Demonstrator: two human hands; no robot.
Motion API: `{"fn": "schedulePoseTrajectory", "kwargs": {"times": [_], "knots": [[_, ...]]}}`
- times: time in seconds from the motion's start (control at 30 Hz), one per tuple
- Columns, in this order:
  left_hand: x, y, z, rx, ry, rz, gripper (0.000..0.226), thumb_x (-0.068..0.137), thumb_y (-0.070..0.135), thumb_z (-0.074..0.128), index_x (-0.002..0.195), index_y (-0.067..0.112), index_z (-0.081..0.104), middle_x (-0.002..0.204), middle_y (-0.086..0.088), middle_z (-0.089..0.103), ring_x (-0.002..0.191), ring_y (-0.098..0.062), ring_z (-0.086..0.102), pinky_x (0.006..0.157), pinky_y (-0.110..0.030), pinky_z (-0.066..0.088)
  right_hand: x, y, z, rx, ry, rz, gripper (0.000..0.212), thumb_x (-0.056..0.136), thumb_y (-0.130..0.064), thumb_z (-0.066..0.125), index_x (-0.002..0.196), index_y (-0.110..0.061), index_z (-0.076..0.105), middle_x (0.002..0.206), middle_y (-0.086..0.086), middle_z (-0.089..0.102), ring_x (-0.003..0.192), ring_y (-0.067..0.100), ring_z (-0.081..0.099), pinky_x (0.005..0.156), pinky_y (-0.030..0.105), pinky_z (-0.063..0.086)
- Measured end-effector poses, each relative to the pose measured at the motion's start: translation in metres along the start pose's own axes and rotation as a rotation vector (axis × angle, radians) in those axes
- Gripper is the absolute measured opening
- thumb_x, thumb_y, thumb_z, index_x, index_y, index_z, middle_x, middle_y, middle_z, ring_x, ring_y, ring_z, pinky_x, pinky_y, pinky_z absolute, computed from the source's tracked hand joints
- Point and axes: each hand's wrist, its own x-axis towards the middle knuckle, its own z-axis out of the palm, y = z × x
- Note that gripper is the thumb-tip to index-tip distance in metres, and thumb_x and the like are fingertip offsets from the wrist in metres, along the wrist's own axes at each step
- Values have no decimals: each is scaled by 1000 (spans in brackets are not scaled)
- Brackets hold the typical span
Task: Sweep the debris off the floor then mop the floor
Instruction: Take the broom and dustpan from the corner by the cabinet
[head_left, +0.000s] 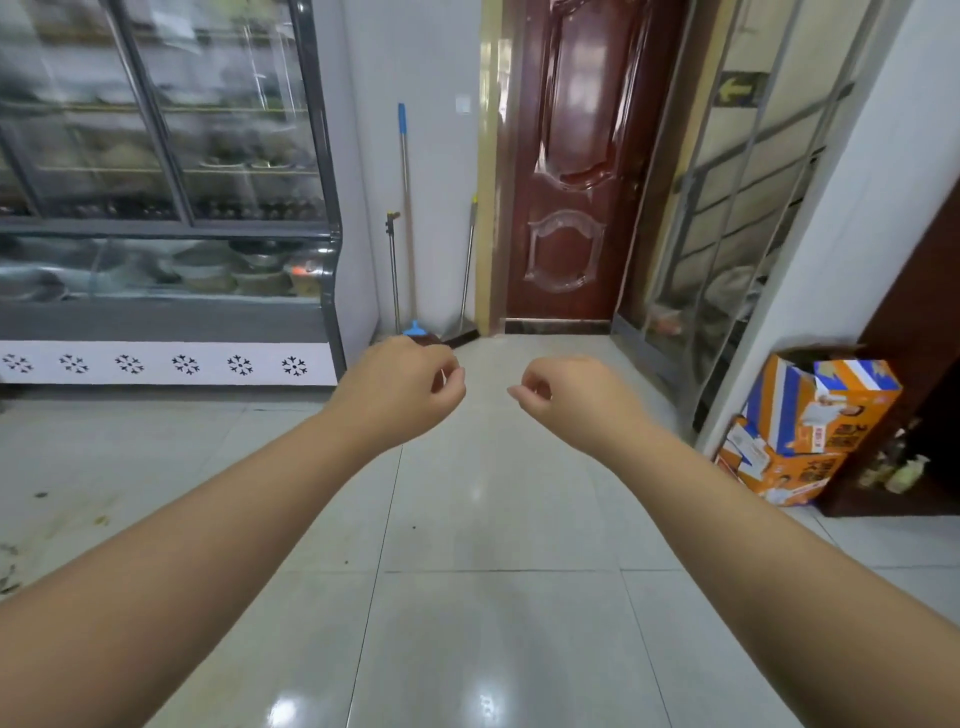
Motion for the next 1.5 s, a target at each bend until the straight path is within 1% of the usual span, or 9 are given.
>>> {"fn": "schedulePoseTrajectory", "kwargs": {"times": [0.07,0.2,0.4,0.6,0.7,0.83,1.03,1.23,1.5], "knots": [[43,-10,22,-2,-8,20,24,90,26,48,66,21,45,52,11,37,64,-18,41,47,-17,17,37,22,2,-11,5,12,27,93,-39,49,90,-18,63,88,0,65,86,20,56,71,32,44],[122,-18,66,-54,-49,38,26,89,24,48,64,20,41,52,11,35,67,-19,40,49,-29,20,94,75,0,-31,37,57,23,93,-40,48,82,-22,57,79,-4,57,78,16,53,62,27,36],[230,-35,140,-62,-89,109,31,90,23,47,60,17,43,48,9,36,60,-19,38,51,-29,21,188,152,14,-31,40,74,23,95,-38,47,80,-21,54,76,-3,56,74,16,52,58,27,32],[335,-58,223,-9,-107,21,24,91,27,47,73,14,57,55,10,39,70,-18,41,56,-28,25,299,242,36,-3,35,19,24,95,-37,47,79,-21,54,78,-1,60,76,16,51,58,27,33],[381,-67,250,14,-118,-50,23,91,28,46,81,15,63,58,11,39,63,-13,41,49,-26,23,351,280,41,36,12,3,24,95,-37,47,79,-20,55,76,-2,59,72,14,49,53,26,33],[443,-83,288,0,-79,-121,20,91,26,48,84,17,64,58,15,39,64,-14,39,48,-18,22,421,326,58,75,23,-19,23,93,-39,50,80,-22,57,74,-6,58,74,12,49,60,25,37],[512,-124,345,-14,-76,-197,20,90,23,52,88,12,68,59,14,42,69,-15,43,53,-25,26,510,371,100,115,-85,-5,27,93,-41,50,90,-19,66,84,-3,64,81,15,58,75,36,52],[604,-182,416,-51,-47,-251,21,89,23,52,85,10,68,65,2,51,73,-20,48,59,-27,29,629,418,144,125,-111,-32,27,93,-40,50,90,-19,65,82,-2,64,83,17,57,74,36,52],[736,-275,488,-142,-69,-344,21,90,21,51,68,20,53,59,7,48,75,-19,47,61,-28,30,812,460,187,139,-147,-14,28,93,-41,50,88,-18,66,79,-2,64,78,15,58,69,33,51]]}}
